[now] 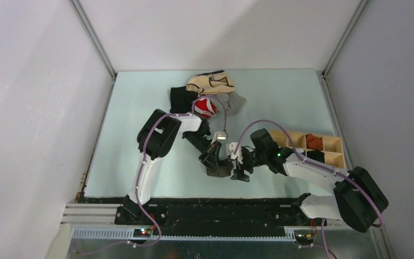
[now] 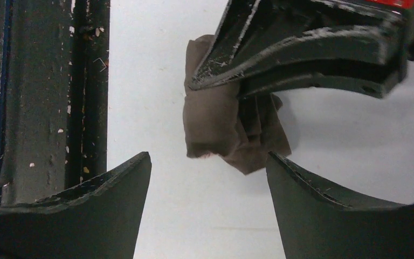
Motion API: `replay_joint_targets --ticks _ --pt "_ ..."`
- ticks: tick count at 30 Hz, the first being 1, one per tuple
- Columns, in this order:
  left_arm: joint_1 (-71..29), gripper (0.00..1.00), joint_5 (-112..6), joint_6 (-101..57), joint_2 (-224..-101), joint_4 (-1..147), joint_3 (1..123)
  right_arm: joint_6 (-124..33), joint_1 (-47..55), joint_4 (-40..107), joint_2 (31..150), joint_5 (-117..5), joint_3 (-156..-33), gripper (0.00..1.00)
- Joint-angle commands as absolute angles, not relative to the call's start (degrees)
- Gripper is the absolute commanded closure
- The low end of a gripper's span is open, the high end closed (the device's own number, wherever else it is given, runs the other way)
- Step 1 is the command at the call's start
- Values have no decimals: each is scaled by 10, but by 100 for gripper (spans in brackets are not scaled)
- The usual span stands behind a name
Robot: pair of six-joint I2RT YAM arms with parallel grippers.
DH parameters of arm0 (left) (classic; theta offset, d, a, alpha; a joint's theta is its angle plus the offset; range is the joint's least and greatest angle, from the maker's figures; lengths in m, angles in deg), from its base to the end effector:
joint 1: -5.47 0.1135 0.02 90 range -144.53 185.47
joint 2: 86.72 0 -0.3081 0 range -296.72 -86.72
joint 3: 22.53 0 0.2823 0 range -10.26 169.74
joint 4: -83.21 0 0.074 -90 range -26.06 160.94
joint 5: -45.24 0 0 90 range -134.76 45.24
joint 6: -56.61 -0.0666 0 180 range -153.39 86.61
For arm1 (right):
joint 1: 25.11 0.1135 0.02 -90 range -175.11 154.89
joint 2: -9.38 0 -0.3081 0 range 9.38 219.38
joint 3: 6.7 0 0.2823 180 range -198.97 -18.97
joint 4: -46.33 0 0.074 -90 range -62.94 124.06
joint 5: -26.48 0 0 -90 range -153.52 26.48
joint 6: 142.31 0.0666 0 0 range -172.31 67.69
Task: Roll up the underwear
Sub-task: Roll the underwear to the center of the board.
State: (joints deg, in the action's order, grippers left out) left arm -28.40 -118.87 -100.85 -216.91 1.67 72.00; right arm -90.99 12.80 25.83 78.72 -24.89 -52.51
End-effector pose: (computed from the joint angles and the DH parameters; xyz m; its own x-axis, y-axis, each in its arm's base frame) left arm 0.3014 -0.2795 0.1023 -0.4793 0.6263 -0.6149 0.6006 -0.2768 -0.7501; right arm 0.1802 0.1930 0.2015 0.0932 -0.5462 -0.8324 -0.9939 -0.0010 -0.1106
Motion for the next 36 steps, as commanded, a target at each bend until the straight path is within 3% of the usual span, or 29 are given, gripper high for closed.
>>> replay_joint_targets --ticks 1,9,12,15,18,19,20,23,24,30,36 --pt "-279 79 -1170 -1026 -2185 -33 716 -917 161 330 835 -244 -548 19" --pt "-271 72 -1144 -905 -2153 99 677 -851 187 377 925 -243 -575 27" --pt "-267 69 -1123 -813 -2129 188 647 -829 187 349 956 -224 -596 47" --pt "-261 65 -1111 -767 -2112 255 629 -801 184 319 1001 -216 -627 61" --pt "-245 59 -1093 -689 -2080 329 607 -767 175 270 1035 -184 -653 84" --pt "-239 52 -1082 -655 -2064 363 594 -754 165 265 1051 -176 -662 88" --pt "-225 36 -1051 -567 -2019 464 554 -726 158 256 1059 -160 -666 98" --pt "-192 16 -982 -432 -1930 610 499 -658 122 237 1106 -136 -686 100" --pt "-178 5 -941 -400 -1895 632 492 -647 108 228 1114 -128 -689 100" --pt "-183 1 -807 -466 -1721 696 405 -592 64 205 1190 -114 -719 100" --pt "-320 1 -660 -632 -1628 730 297 -552 35 200 1237 -112 -737 100"
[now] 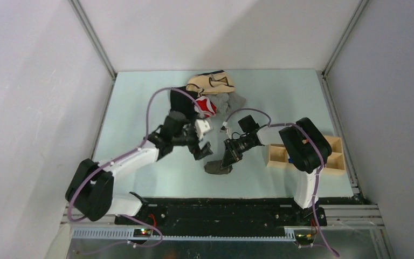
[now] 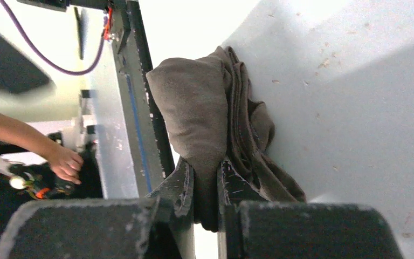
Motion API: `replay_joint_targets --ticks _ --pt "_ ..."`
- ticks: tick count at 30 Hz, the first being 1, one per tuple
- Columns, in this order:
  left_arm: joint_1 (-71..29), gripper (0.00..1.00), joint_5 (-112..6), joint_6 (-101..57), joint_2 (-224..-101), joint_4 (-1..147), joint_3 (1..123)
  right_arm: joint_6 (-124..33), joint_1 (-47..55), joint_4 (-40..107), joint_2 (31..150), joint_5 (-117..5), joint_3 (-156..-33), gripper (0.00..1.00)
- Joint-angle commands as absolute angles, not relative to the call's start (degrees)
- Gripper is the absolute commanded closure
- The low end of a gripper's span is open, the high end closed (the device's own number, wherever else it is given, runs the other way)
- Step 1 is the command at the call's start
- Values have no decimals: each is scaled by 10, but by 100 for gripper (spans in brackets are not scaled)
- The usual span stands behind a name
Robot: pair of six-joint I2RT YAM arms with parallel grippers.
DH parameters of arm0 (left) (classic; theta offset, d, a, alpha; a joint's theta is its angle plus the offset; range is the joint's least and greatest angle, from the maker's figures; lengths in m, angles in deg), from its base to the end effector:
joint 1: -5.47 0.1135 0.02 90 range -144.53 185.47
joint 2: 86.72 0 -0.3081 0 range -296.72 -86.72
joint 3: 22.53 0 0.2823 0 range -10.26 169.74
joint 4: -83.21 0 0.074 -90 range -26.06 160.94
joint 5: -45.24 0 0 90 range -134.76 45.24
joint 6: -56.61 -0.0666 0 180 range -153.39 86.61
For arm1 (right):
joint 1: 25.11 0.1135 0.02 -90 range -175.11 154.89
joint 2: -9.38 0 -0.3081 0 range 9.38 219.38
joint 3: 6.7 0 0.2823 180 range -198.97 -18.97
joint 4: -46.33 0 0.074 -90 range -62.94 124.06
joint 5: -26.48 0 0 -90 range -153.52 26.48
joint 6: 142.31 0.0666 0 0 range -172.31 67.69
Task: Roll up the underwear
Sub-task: Roll the underwear to the center of the board.
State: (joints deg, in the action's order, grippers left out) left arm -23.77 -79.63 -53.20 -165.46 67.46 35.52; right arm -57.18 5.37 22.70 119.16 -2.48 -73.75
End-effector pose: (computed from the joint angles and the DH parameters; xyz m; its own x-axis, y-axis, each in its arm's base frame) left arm 0.2671 -0.1932 0.2395 -0.2158 0.4395 -0.8720 0.9303 0.3638 -0.0469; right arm 0.2930 0.2400 0.1145 -0.7401 -0.4833 -0.4676 -0.6130 0.1990 0.7646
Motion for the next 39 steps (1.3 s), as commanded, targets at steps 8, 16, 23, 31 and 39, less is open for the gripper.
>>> replay_joint_targets --ticks 8,16,23,31,39 --pt "-470 1 -555 -696 -1615 895 185 -490 25 179 1298 -100 -746 100" --pt "-502 8 -559 -780 -1625 915 150 -460 15 170 1344 -80 -763 100" --pt "-511 25 -561 -841 -1674 905 161 -456 11 146 1377 -68 -786 100" --pt "-521 41 -553 -909 -1762 864 208 -445 4 133 1401 -58 -801 100" --pt "-515 64 -623 -899 -1832 706 290 -440 -18 128 1341 -75 -809 51"
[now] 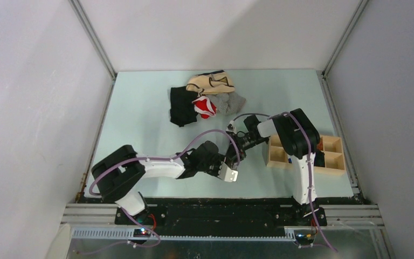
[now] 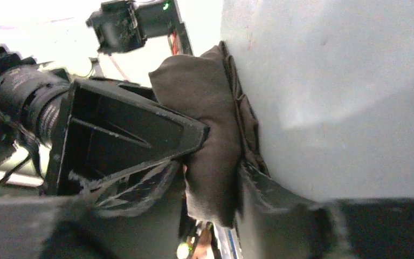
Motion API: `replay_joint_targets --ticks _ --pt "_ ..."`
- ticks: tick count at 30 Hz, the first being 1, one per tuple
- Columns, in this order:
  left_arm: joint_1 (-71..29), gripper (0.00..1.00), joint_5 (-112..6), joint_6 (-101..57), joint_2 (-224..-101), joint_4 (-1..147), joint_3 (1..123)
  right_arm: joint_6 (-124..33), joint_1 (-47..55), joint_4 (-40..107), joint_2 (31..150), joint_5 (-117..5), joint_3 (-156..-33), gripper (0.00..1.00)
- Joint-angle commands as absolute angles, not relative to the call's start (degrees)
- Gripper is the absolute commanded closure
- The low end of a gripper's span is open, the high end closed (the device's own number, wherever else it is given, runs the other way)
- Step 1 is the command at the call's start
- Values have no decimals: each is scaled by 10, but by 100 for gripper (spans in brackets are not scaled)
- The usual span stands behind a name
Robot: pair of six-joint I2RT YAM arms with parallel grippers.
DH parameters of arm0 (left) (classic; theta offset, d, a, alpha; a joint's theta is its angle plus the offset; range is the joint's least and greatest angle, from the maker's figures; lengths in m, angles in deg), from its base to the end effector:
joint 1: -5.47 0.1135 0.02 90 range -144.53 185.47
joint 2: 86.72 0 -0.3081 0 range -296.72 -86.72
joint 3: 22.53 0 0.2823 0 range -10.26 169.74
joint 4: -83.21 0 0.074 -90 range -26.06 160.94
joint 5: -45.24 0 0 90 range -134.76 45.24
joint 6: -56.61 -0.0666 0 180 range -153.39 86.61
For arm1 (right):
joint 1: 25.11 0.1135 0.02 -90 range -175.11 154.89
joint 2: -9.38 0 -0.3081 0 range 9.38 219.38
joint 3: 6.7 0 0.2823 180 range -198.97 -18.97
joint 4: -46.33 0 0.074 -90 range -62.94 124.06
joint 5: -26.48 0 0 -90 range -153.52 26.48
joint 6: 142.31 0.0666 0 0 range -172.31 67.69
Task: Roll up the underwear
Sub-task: Roll the underwear to the center of the board.
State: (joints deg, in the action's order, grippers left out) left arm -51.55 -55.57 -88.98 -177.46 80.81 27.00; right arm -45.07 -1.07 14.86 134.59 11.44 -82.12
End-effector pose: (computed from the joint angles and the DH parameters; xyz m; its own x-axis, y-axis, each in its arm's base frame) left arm 0.1731 -0.2897 0.1394 0.5286 0.6741 -0.5159 0.8172 -0.2396 0.5242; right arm 0.3334 0.2191 0.0594 -0.9257 -0.3771 -0.0304 -0.1241 0.2265 0.9661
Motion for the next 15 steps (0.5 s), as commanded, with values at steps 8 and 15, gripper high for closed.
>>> replay_joint_targets --ticks 8,15 --pt "-489 74 -778 -763 -1903 594 348 -467 -138 142 1087 -121 -833 1" --pt "-438 75 -918 -737 -2006 495 452 -654 -163 368 701 -333 -624 1"
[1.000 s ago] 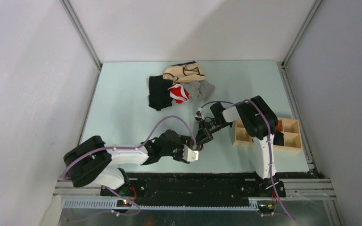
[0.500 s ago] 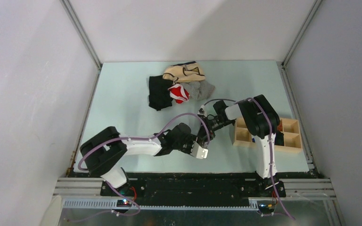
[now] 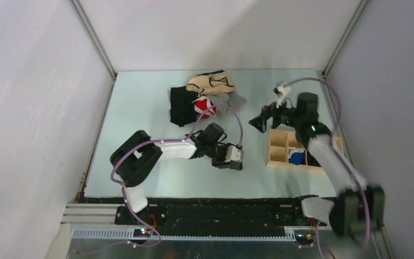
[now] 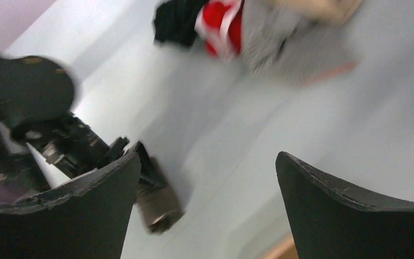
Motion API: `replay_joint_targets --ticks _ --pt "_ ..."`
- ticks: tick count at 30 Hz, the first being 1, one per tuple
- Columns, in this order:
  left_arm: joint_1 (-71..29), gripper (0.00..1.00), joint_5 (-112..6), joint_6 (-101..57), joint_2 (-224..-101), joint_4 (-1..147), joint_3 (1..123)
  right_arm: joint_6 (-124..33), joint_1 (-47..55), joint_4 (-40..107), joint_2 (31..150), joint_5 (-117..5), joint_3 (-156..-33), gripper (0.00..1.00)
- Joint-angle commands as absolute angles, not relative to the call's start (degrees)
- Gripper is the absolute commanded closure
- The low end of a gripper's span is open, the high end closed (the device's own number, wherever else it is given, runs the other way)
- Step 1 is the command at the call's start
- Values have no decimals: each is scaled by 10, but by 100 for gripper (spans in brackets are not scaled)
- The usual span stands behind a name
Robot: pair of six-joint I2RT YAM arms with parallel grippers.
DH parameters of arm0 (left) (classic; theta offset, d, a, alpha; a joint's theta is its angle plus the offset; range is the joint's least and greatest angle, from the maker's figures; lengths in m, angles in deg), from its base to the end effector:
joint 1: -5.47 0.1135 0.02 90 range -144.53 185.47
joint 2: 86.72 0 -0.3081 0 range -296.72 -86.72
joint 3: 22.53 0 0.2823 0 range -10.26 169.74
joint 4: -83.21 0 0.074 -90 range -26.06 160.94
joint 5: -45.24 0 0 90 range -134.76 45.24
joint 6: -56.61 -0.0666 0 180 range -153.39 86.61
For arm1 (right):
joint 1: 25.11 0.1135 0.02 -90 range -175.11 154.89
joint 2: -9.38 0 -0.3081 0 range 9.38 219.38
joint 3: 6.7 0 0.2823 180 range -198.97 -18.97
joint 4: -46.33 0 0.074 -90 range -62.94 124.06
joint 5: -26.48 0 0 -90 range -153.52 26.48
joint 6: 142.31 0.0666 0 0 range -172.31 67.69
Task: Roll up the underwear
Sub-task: Roll the underwear to the center of the board.
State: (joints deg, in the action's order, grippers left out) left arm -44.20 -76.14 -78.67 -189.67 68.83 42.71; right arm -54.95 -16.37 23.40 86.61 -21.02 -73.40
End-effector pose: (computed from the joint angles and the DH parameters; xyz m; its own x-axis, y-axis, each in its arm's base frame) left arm 0.2278 -0.3219 0.1378 0.2503 0.6425 -0.7243 0.9665 -0.2102 0.1475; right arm 0.3215 0.0949 0.2945 -0.5136 -0.1133 -0.8505 -0.6935 0.6385 0.3337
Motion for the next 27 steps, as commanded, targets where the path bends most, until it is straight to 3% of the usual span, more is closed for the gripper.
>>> replay_joint_targets --ticks 1,3,5,9,12,18,27 --pt "-433 75 -940 -738 -2019 480 466 -687 -164 325 679 -327 -616 0" --pt "-419 76 -960 -744 -2064 435 506 -742 -163 213 630 -289 -607 1" --pt "-413 76 -964 -743 -2077 419 527 -833 -159 99 570 -218 -593 7" --pt "-409 76 -967 -729 -2095 408 544 -951 -62 30 490 -221 -527 19" --pt "-407 76 -972 -718 -2107 401 553 -979 38 54 482 -278 -492 26" --pt "-400 76 -966 -655 -2097 463 521 -971 197 225 559 -457 -452 27" --pt "-391 76 -980 -643 -2109 459 525 -987 249 365 655 -532 -429 23"
